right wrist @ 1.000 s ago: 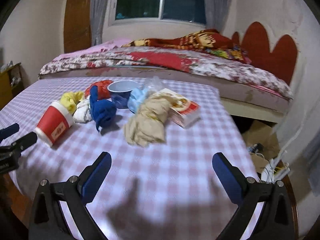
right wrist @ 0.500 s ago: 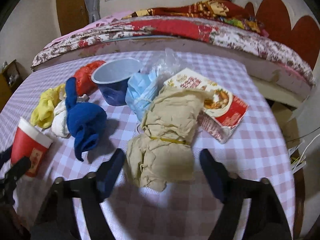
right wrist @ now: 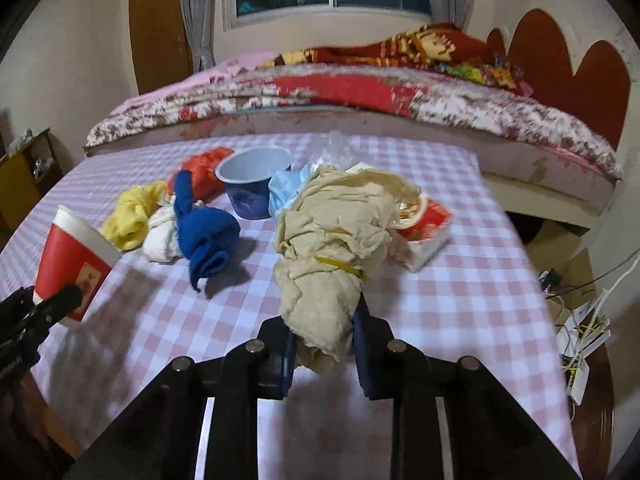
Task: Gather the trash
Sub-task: 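Grasp the beige cloth with the right tool while the left tool grasps the red paper cup, then carry the red cup and beige cloth over the black bin and release both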
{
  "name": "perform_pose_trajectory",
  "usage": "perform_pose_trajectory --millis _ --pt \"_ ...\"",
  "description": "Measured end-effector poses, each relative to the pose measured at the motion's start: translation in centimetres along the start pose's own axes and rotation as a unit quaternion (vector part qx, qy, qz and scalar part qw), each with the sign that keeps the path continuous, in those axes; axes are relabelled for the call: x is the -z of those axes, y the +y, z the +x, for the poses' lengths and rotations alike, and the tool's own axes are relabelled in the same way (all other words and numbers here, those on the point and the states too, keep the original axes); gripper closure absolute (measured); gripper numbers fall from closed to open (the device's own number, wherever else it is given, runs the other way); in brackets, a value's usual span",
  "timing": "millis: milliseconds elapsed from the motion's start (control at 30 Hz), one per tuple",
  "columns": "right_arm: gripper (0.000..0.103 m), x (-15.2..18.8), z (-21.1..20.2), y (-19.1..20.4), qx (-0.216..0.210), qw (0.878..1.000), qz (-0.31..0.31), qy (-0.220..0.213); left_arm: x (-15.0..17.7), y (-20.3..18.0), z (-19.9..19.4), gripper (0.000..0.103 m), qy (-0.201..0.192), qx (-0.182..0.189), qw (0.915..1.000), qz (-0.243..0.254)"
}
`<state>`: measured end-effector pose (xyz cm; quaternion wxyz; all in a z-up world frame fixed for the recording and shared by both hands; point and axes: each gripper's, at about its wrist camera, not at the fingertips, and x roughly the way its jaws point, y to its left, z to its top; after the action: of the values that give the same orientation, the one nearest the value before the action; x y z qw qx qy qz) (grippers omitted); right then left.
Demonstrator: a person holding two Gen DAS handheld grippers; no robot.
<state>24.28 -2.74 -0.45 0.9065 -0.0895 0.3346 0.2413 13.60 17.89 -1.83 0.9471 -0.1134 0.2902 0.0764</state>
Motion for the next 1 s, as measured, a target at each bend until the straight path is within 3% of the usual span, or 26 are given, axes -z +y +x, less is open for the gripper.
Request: perform_pose_trajectory --millis 167,433,1000 --pt "0.077 2.1 -4.5 -1.6 0.022 0.999 -0.003 -0.035 0.4 -2.8 -1.9 0.050 -0.019 0.019 0.9993 0.025" --pt "0.077 5.7 -9.4 -4.7 0.056 0.997 0.020 -0.056 1.9 -7.5 -3.5 0.050 -0.028 0.058 0.9965 0.052" --pt "0.077 11.0 -15.1 -11.5 0.100 0.990 0.073 -0.073 3.8 -16.5 -4.6 0.050 -0.020 0.120 0.9869 0.106"
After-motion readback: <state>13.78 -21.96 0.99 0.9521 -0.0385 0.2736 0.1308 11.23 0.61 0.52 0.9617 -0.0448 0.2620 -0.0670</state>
